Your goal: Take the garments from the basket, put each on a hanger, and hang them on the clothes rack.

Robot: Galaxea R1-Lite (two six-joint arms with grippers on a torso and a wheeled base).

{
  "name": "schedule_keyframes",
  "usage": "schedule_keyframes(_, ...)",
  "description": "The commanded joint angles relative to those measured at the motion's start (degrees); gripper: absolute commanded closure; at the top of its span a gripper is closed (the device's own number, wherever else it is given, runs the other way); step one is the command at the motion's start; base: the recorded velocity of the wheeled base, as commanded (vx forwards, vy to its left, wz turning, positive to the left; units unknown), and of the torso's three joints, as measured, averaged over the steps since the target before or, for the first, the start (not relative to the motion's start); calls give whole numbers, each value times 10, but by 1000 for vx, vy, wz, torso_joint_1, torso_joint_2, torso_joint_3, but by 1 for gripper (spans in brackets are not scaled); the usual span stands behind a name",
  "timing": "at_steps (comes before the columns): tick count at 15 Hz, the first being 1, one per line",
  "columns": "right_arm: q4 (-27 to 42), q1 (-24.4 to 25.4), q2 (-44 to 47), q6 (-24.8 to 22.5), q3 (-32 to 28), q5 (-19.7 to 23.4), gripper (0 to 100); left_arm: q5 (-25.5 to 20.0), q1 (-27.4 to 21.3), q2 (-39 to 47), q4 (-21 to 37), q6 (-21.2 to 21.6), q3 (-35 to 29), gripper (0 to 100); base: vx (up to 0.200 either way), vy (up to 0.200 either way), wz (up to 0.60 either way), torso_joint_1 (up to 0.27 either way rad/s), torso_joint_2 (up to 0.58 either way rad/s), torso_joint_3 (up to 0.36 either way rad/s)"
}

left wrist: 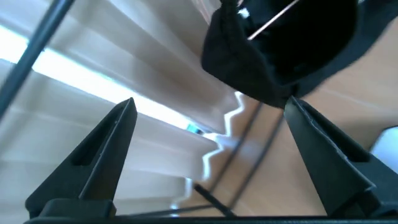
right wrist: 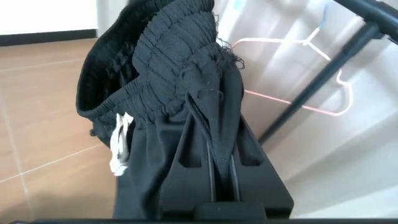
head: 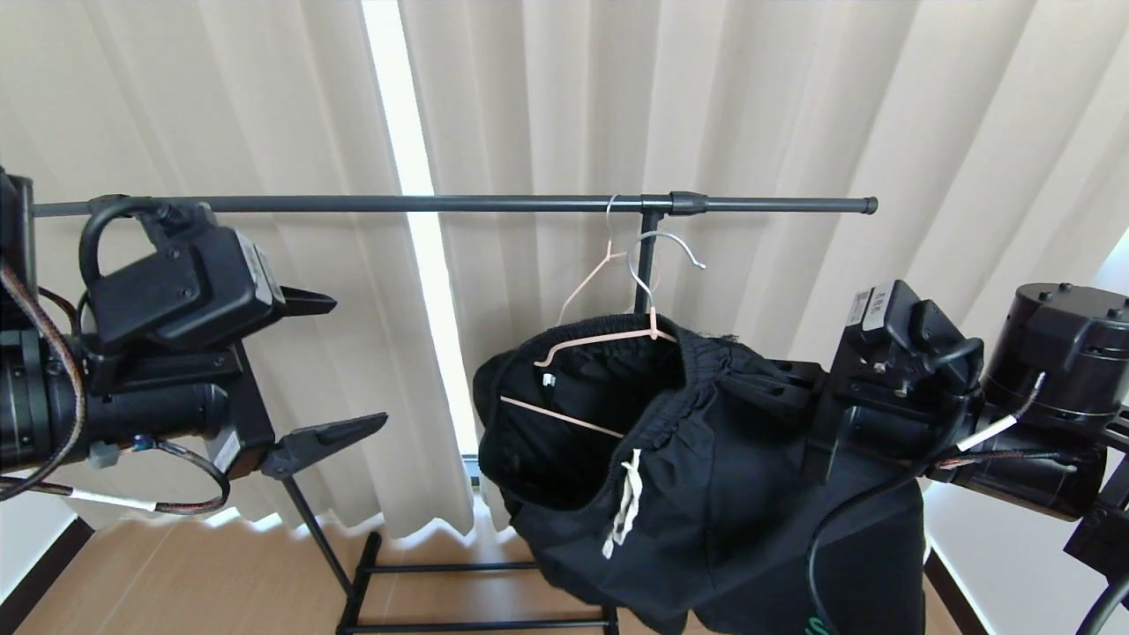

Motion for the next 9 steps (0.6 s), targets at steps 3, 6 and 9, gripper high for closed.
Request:
schedule_keyframes(3, 1, -15, -19, 2, 15, 78, 100, -77, 41, 0, -53, 60, 80, 0, 0, 0, 0, 0, 0, 0)
schedule_keyframes(6, 1, -18, -24, 41, 20, 140, 100, -79, 50, 11, -54, 91, 93, 0, 0, 0, 0, 0, 0, 0)
schedule_keyframes(9, 0, -18, -25, 60, 20, 177, 100, -79, 9, 21, -55, 97, 108, 0, 0, 0, 0, 0, 0, 0)
